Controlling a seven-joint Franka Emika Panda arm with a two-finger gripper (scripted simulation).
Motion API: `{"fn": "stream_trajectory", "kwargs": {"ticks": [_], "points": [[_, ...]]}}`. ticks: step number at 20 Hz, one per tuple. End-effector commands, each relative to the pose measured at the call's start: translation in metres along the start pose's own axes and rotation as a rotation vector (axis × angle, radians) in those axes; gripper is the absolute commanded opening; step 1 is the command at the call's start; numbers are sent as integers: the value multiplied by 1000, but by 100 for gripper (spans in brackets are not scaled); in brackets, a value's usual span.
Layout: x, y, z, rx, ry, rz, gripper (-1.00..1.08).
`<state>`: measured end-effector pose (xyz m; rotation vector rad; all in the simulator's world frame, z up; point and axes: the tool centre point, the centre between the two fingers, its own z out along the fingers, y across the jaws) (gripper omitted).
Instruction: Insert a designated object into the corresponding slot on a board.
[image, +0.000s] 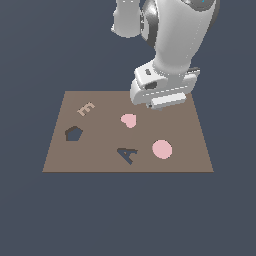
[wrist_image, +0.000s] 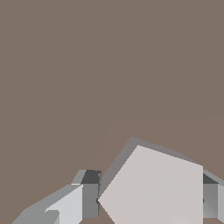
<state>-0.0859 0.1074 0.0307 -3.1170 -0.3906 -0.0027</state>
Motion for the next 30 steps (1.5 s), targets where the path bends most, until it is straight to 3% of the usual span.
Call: {"fn": "stream_trajectory", "kwargs": {"ticks": [1,9,15,21,30], "points": [[0,0,-1,0,0,0,-100],[0,5,-3,0,-2,-2,-100],[1,31,-3,0,-2,-9,-100],[5,80,-5,0,-2,-24,-100],[17,182,-7,0,-3,-55,-100]]}}
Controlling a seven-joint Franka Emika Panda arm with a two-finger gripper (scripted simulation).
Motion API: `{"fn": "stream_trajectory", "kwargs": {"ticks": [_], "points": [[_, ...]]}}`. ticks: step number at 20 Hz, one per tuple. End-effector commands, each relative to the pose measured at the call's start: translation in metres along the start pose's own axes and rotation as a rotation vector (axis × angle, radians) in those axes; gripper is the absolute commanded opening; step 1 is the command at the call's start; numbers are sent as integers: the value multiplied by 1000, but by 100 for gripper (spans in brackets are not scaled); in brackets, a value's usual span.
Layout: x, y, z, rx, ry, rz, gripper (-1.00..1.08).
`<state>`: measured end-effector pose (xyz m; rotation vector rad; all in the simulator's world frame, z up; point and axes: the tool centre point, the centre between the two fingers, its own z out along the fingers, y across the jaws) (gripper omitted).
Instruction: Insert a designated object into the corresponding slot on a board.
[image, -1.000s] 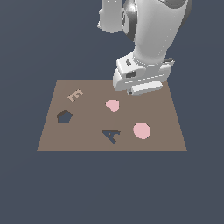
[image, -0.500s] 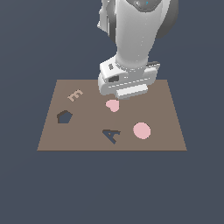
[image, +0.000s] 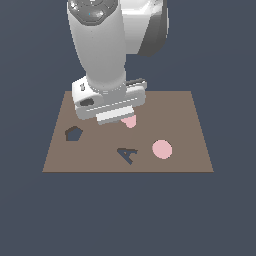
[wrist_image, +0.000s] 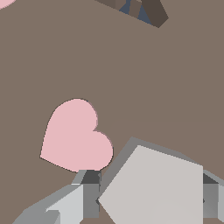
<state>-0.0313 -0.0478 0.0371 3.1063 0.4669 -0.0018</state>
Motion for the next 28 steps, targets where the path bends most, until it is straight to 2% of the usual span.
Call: {"fn": "stream_trajectory", "kwargs": {"ticks": [1,7,13,20,28], "points": [[2,30,-1,0,0,-10,-100],[9,87,-2,0,0,-28,-100],[15,121,-3,0,0,-38,-100],[19,137,-4,-1,0,-43,-100],[20,138,4,-1,-1,-44,-100]]}}
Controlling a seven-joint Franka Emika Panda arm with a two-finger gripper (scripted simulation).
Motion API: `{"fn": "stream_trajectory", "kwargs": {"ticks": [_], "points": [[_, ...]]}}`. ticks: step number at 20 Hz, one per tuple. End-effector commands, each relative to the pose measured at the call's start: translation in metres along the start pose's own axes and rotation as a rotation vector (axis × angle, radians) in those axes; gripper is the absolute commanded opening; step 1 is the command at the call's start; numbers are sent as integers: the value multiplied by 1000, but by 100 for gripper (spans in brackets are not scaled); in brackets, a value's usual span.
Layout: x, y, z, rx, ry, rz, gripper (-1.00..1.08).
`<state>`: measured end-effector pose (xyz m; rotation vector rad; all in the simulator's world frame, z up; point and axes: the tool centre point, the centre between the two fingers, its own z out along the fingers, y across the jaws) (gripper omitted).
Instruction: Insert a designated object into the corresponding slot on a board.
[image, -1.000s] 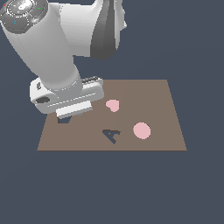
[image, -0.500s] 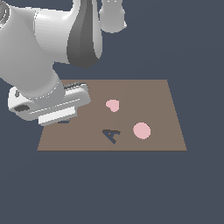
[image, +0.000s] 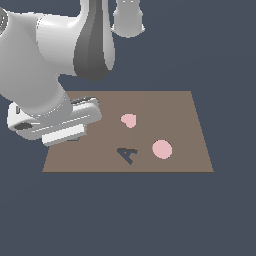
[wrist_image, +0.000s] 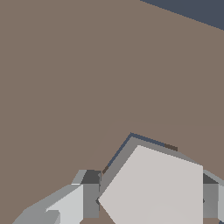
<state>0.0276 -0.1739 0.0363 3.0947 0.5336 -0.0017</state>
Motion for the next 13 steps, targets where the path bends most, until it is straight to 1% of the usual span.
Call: {"fn": "stream_trajectory", "kwargs": {"ticks": [1,3,4,13], "points": [[1,1,5,0,0,-1,-100],[1,1,6,0,0,-1,-100],[1,1,6,0,0,-1,100],[1,1,6,0,0,-1,100]]}}
